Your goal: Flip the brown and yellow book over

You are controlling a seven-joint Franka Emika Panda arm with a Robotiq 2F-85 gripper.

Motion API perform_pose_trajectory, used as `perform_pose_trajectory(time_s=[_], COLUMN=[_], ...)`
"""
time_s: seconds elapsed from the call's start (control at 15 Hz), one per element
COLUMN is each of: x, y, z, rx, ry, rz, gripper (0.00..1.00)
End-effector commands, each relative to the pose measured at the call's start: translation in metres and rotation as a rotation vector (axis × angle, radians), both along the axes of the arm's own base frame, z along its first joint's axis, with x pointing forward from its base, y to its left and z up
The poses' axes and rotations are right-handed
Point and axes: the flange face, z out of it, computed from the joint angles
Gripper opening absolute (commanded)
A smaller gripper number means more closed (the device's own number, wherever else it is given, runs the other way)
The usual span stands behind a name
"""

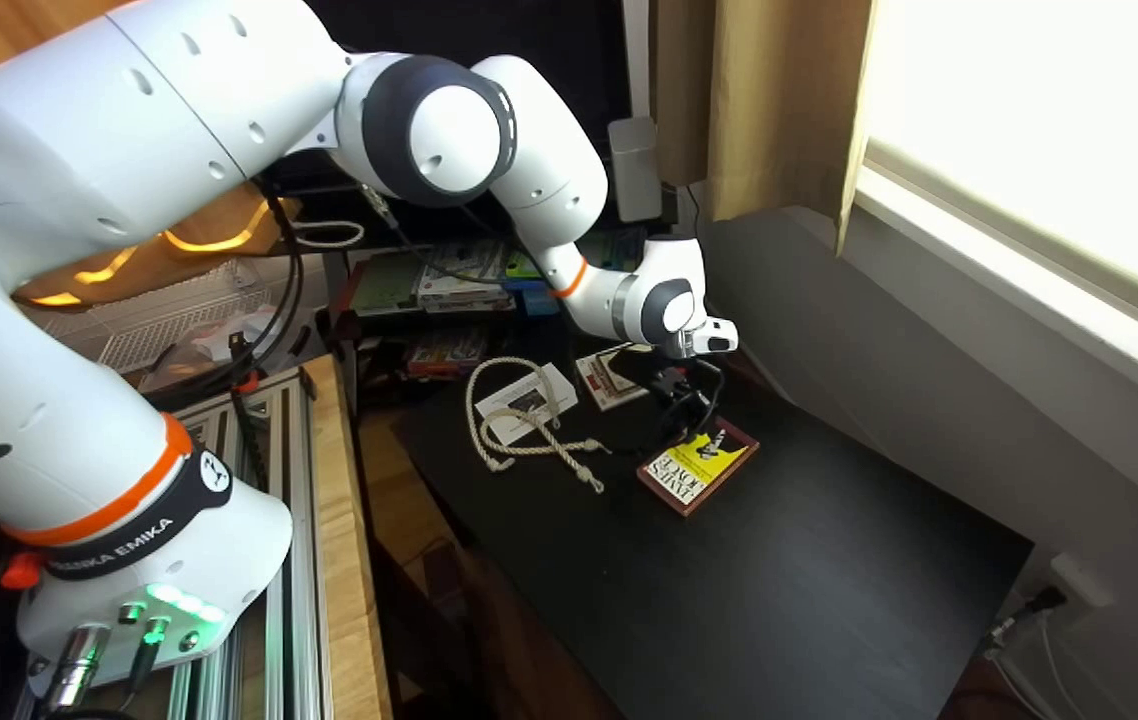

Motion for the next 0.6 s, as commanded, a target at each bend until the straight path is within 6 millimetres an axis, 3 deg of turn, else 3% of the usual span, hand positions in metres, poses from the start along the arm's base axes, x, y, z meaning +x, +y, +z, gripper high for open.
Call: perform_pose_trajectory(time_s=[0.0, 0.13, 0.53], x=[0.000, 0.001, 0.005], y=[-0.005, -0.009, -0.019], z=[-0.015, -0.012, 0.005], rx=[0.019, 0.016, 0.017], ry=[0.017, 0.012, -0.003], rz=[-0.003, -0.009, -0.024], gripper=[0.04, 0.00, 0.01])
